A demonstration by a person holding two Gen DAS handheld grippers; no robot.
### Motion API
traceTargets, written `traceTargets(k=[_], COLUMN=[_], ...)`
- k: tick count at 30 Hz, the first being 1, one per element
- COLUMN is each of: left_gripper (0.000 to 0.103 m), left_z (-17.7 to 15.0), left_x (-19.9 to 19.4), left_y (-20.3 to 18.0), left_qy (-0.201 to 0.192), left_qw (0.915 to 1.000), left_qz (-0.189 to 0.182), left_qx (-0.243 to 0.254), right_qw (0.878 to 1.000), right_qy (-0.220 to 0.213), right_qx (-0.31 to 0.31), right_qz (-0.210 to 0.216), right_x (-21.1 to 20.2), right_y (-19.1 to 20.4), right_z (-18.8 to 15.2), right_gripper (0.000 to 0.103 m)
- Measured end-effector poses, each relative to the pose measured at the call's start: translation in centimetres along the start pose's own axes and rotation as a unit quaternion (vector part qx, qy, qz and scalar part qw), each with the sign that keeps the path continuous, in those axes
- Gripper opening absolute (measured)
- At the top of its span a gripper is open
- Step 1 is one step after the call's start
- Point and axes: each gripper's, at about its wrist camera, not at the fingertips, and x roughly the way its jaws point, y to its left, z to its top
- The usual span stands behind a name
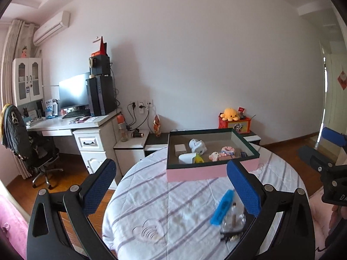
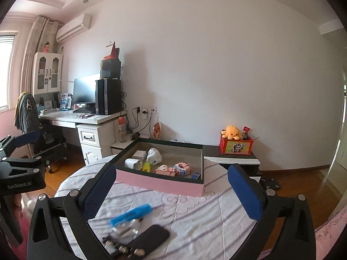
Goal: Organize rigid objects
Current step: 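Withdraw both tools from the box back over the bed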
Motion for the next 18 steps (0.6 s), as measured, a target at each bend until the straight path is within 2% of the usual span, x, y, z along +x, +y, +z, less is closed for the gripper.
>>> traceTargets(k=[6,11,18], left_gripper=[0.103,0.103,0.103], left_z=[-1.2,-2.3,-3.5], left_x=[-3.3,-3.8,-3.7], left_y=[0.7,1.6,1.9], left_qy=[-0.002,0.021,0.042], left_qw=[0.9998,0.9996,0.9988], left_qz=[0.001,-0.003,-0.003], left_qx=[0.017,0.016,0.024], right_qw=[1.0,0.999,0.997], right_qy=[0.013,0.031,0.077], right_qx=[0.008,0.017,0.026], right_qz=[-0.008,-0.014,-0.013], right_x=[-2.7,-3.7,-2.3], right_y=[1.0,1.3,1.8], right_z=[-1.5,-2.9,-5.6], right_gripper=[0.103,0.103,0.103])
